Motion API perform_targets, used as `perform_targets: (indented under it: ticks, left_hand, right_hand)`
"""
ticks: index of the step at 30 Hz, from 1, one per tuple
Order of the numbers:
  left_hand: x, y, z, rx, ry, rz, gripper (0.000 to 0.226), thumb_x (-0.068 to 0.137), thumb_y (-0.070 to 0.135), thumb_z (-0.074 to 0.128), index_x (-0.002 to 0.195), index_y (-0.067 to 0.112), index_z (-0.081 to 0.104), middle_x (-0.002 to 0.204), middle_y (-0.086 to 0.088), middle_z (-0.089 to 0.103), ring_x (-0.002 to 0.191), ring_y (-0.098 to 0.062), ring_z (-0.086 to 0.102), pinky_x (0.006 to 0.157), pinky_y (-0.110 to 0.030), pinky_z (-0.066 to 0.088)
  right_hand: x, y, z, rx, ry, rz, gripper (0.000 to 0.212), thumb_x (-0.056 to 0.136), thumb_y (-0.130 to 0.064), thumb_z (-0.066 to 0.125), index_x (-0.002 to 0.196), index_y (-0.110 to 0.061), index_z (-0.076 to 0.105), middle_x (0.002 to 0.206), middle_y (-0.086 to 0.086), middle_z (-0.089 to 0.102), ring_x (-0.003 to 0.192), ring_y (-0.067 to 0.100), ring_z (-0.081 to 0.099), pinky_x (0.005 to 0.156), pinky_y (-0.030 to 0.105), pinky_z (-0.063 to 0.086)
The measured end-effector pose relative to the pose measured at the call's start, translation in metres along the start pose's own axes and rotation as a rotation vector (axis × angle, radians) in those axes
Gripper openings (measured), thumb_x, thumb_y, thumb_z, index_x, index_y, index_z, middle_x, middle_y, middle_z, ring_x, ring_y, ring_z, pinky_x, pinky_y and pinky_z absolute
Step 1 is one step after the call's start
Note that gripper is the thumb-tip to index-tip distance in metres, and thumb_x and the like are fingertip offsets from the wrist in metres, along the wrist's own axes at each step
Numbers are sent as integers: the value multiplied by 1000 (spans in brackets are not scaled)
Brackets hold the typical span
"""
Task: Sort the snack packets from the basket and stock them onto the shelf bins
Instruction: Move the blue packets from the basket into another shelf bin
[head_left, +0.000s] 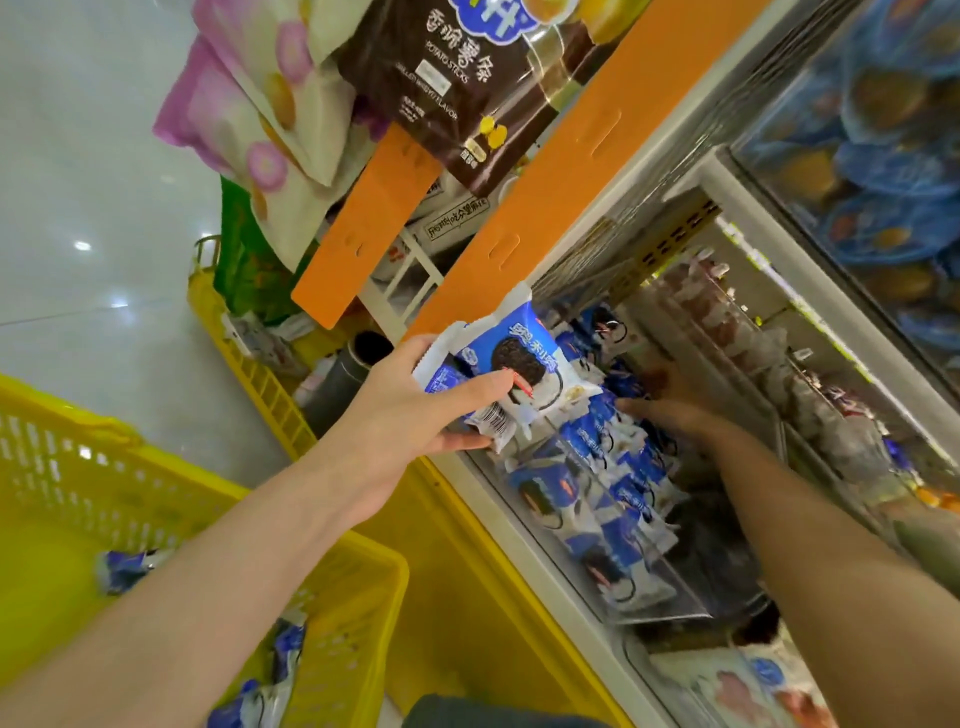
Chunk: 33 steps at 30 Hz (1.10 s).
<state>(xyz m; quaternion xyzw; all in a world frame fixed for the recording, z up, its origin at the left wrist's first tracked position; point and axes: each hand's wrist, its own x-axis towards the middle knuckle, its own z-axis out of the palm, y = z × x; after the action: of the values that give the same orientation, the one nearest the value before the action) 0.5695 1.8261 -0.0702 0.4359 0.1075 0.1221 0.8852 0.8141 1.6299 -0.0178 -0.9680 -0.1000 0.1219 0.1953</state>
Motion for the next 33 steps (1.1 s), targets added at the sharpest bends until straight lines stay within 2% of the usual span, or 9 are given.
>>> perform_targets:
  ticks: [4,6,10,14,17,21,27,31,33]
  left_hand:
    - [1,-1,-2,-11,-12,-7,60,54,28,76,111,21,59,99,-1,72,82,-18,71,59,-28,56]
    - [1,-2,-3,-10,-19,-8,60,53,29,76,111,21,59,98,-1,71,83,-18,71,60,-28,56]
    - [1,-2,-4,-6,-23,-16,62,52,30,76,112,22,60,99,-1,71,85,-19,71,61,-30,57]
    - [2,-2,-5,-3,-22,-13,63,51,30,76,112,22,60,98,0,71,83,-19,71,60,-29,57]
    - [2,-2,-4,-4,-24,-14,64,51,30,75,112,21,60,97,0,72,82,-18,71,60,-30,57]
    - [3,-2,-4,7,-22,-13,64,49,30,75,111,20,60,97,-2,72,81,-18,71,60,-29,57]
    - [0,0,-2,31,-26,-10,63,55,27,74,115,20,58,103,-4,70,84,-20,71,62,-30,58]
    - [-5,4,0,44,-12,-9,64,56,26,74,117,21,57,104,-4,69,85,-20,71,60,-29,57]
    - [-8,5,1,48,7,-12,65,56,26,74,118,20,56,104,-5,69,85,-21,71,61,-30,58]
  right_hand:
    - [1,3,-5,29,-64,22,69,82,-23,71,137,-7,32,139,14,40,126,31,42,102,42,36]
    - [0,-1,-9,-38,-36,-13,67,79,-25,73,133,-5,39,126,16,49,113,31,50,98,45,42]
    - [-8,-12,-19,-58,57,-154,45,91,-20,58,125,8,47,118,38,51,96,45,56,85,50,48]
    - [-13,-10,-30,-105,101,-242,54,92,-14,57,141,-8,36,133,12,50,119,29,51,103,43,40]
    - [-3,-7,-24,-150,96,-197,48,92,-11,55,137,-3,40,134,16,50,120,30,50,101,30,37]
    - [18,-2,-6,-124,205,-134,28,93,-12,54,117,3,54,117,22,57,106,33,54,94,43,42]
    - [26,-6,4,-229,314,-42,25,95,-28,50,109,-8,57,100,12,59,83,25,57,80,41,49]
    - [-14,-34,15,-185,389,-215,32,99,-33,39,110,-6,54,97,11,56,86,24,56,78,33,47]
    - [-55,-52,26,-20,401,-366,26,100,-31,37,110,-12,52,91,-1,58,75,8,54,67,14,43]
